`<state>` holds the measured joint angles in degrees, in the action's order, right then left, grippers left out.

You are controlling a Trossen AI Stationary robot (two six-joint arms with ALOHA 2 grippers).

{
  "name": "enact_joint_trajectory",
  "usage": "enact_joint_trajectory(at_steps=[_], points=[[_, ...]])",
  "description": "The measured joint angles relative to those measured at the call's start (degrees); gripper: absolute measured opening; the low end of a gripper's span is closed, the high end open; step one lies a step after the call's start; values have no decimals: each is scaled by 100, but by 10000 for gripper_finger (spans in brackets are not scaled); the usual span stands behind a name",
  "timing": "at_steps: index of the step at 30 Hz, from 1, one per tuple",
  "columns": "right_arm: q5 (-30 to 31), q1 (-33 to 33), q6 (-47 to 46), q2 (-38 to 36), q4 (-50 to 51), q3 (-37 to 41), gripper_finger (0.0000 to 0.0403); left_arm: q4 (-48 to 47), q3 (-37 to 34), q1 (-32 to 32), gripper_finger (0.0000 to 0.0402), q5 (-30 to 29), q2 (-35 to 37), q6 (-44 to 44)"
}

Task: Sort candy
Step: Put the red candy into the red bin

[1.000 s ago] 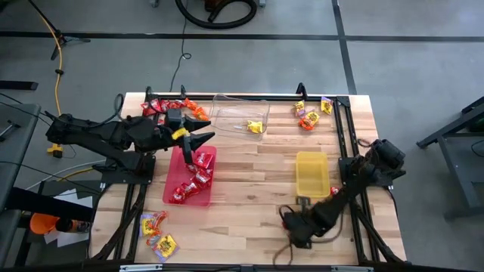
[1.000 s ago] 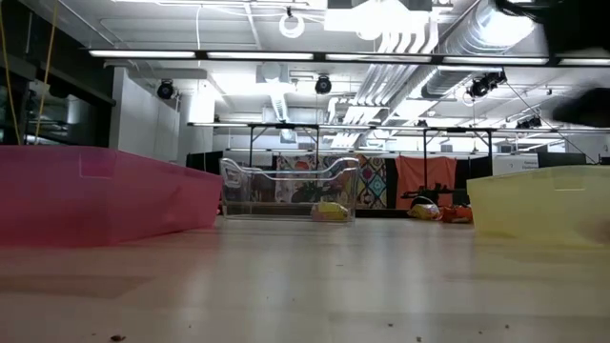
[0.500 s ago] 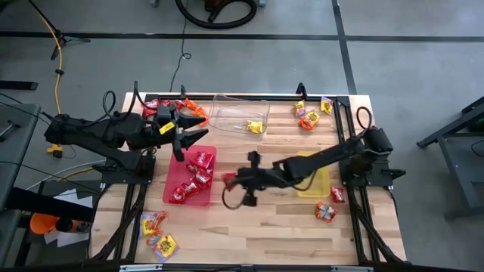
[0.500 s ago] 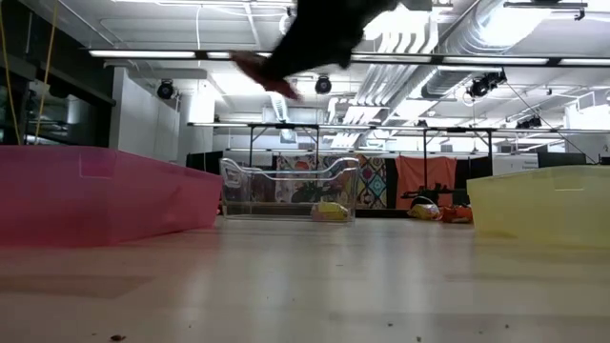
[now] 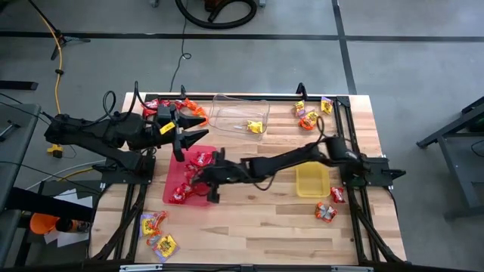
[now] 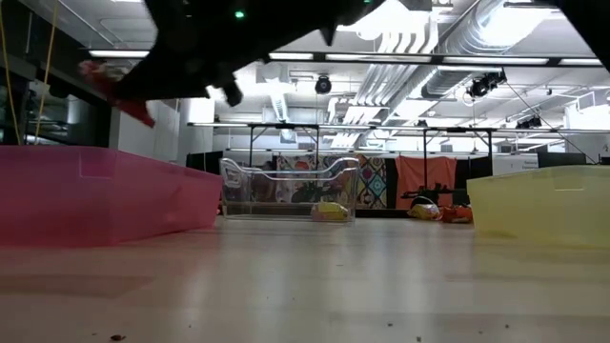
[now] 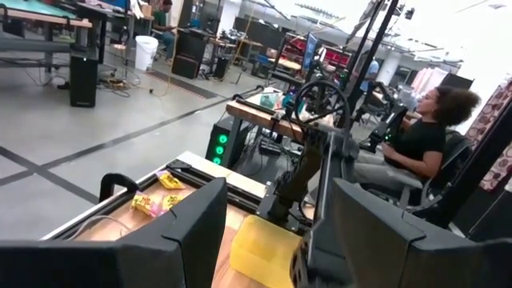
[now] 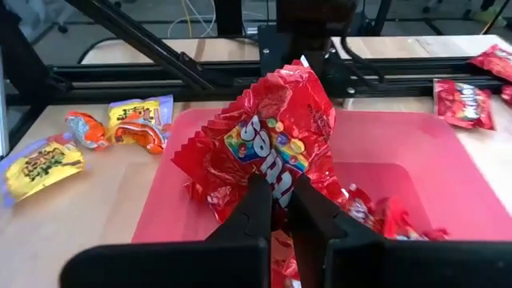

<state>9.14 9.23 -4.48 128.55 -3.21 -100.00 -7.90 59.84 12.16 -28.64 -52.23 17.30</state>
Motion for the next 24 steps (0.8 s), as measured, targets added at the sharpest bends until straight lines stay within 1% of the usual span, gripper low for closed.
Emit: enact_joint_trajectory(at_steps=[3, 6, 10, 16, 18, 20, 22, 24], points=[[-1, 0, 50, 312, 420, -519, 16, 0, 0, 0, 209, -1, 0, 1], [-18, -22, 93, 494, 886, -882, 38, 0, 0, 0, 209, 0, 0, 2], [-358, -100, 89, 527, 1240, -1074, 98, 0, 0, 0, 209, -2, 0, 4], [-322, -146, 189, 500, 1435, -1092, 208, 0, 0, 0, 209, -2, 0, 7], [-369, -146, 330, 499, 1894, -1242, 237, 0, 0, 0, 209, -2, 0, 20], [-367, -146, 514, 499, 2468, -1455, 257, -3, 0, 0, 209, -2, 0, 55], [-369, -147, 748, 491, 3037, -1683, 268, -36, 0, 0, 209, -2, 0, 56], [-371, -170, 972, 451, 3814, -1887, 271, -94, 0, 0, 209, -2, 0, 65]])
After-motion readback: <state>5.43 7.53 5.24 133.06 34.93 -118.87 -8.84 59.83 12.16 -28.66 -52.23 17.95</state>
